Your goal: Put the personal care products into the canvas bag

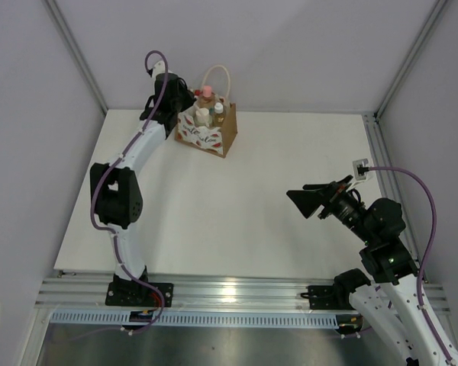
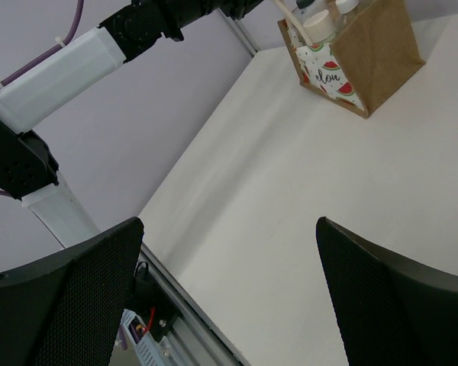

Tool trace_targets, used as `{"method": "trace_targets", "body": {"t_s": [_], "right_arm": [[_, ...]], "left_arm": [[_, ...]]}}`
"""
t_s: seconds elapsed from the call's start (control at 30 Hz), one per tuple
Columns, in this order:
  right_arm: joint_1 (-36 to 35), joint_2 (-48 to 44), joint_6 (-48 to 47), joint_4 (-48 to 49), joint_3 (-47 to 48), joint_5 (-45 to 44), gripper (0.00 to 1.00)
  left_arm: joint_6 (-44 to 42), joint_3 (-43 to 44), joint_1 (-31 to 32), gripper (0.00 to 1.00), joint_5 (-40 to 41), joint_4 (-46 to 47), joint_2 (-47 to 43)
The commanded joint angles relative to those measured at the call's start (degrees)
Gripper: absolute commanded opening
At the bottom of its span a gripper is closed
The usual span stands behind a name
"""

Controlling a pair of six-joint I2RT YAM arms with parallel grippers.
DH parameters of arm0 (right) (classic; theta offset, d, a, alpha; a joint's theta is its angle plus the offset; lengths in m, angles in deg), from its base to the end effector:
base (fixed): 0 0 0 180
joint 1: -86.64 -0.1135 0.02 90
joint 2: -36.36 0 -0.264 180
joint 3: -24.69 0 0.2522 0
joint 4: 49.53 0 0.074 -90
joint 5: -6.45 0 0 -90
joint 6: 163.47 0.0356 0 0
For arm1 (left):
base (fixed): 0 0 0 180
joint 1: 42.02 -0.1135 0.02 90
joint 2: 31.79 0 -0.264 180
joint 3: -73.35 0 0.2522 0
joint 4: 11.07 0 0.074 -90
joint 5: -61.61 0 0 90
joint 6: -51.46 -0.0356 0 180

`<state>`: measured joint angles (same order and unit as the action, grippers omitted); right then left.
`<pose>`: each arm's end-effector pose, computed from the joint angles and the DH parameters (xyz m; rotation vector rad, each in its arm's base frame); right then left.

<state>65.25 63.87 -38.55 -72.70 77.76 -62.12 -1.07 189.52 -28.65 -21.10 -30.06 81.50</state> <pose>0.1074 0.0560 0.3487 -0.1250 1.6262 1.0542 0.4693 -0.1069 0.3383 -0.4798 1.8170 -0.4980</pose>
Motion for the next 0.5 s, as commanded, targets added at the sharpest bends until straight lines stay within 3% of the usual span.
{"method": "trace_targets", "body": {"t_s": [0.0, 0.07, 0.13, 0.17, 0.23, 0.33, 0.37, 0.47], "right_arm": [[-0.6, 0.4, 0.0, 1.8, 0.0, 0.5, 0.99], [-0.7, 0.4, -0.5, 1.3, 0.2, -0.4, 0.99], [-0.6, 0.4, -0.9, 1.0, 0.2, -1.3, 0.99], [-0.7, 0.4, -1.0, 1.1, 0.1, -1.3, 1.00], [-0.7, 0.5, -0.6, 1.3, 0.1, -0.5, 1.00], [-0.8, 0.5, -0.4, 1.5, 0.1, 0.2, 0.99], [-0.8, 0.4, -0.3, 1.5, 0.1, 0.3, 0.99], [-0.9, 0.0, -0.5, 1.3, 0.2, 0.1, 0.99]], "left_arm": [[0.8, 7.8, 0.5, 0.01, 1.0, 12.5, -1.4], [1.2, 9.6, 0.5, 0.03, 0.7, 10.1, 0.3], [0.5, 9.8, 0.5, 0.11, 1.5, 9.5, 0.9], [0.4, 9.7, 0.5, 0.24, 2.9, 8.1, 0.8], [-0.7, 8.3, 0.8, 0.32, 3.2, 8.0, -0.3], [-2.6, 4.2, 1.2, 0.57, 2.9, 8.6, -3.9], [-2.8, 1.9, 1.2, 0.72, 3.1, 8.7, -5.0], [-3.5, -4.0, 1.3, 0.88, 2.6, 9.3, -10.0]]}}
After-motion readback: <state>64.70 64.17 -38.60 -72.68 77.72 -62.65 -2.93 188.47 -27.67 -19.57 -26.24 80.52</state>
